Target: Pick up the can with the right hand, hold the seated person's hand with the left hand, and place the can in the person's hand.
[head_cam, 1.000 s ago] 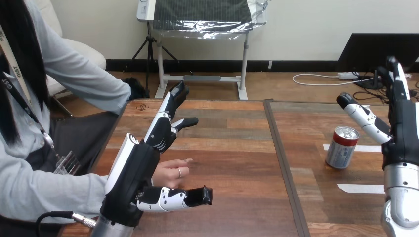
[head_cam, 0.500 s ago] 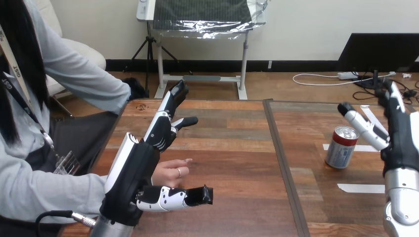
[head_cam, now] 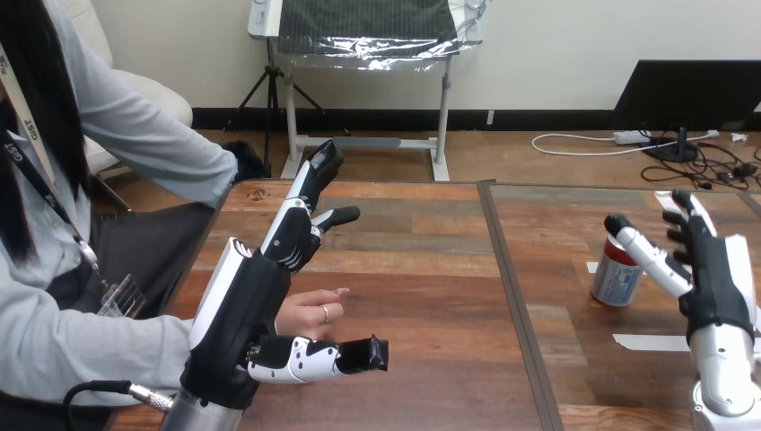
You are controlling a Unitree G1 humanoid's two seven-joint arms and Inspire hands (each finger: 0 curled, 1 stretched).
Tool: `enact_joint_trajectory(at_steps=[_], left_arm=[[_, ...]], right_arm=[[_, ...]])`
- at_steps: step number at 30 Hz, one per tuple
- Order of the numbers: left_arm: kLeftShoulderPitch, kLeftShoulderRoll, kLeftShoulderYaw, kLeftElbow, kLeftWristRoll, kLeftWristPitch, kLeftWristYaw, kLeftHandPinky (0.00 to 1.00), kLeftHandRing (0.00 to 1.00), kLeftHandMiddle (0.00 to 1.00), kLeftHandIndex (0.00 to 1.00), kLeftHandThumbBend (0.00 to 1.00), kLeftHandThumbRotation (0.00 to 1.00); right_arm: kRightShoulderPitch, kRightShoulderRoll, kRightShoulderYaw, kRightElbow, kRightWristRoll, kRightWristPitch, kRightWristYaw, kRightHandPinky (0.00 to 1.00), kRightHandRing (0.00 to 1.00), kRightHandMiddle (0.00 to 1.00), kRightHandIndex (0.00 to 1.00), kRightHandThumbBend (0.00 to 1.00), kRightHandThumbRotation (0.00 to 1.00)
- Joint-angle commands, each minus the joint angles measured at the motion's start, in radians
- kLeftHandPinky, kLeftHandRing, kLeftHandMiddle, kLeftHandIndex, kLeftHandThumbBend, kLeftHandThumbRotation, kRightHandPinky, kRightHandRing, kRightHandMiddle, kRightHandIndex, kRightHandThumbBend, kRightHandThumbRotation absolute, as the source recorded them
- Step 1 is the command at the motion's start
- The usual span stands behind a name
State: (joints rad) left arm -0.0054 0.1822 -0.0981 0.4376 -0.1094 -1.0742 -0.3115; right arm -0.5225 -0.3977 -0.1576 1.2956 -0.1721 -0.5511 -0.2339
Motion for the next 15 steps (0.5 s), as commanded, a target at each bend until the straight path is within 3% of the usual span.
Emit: enact_joint_trajectory(at_steps=[1,6,9,15], left_arm=[[-0.025,0.002,0.018,-0.053,0.001,-0.001,0.006,0.85,1.00,1.00,1.00,1.00,0.51],[-0.024,0.004,0.013,-0.056,-0.011,-0.001,-0.002,0.86,1.00,1.00,1.00,1.00,0.51],[-0.023,0.005,0.013,-0.058,-0.012,-0.001,-0.003,0.86,1.00,1.00,1.00,1.00,0.51],[-0.018,0.007,0.013,-0.064,-0.010,-0.001,-0.003,0.86,1.00,1.00,1.00,1.00,0.51]], right_arm=[[-0.102,-0.011,0.010,-0.003,0.001,0.018,0.002,0.82,0.86,0.88,0.94,1.00,0.67],[-0.101,-0.009,0.007,0.002,0.007,0.041,0.019,0.81,0.85,0.88,0.94,1.00,0.68],[-0.102,-0.007,0.001,0.005,0.015,0.058,0.031,0.74,0.81,0.88,0.94,1.00,0.67],[-0.102,-0.004,0.001,0.009,0.021,0.087,0.044,0.49,0.58,0.86,0.94,1.00,0.65]])
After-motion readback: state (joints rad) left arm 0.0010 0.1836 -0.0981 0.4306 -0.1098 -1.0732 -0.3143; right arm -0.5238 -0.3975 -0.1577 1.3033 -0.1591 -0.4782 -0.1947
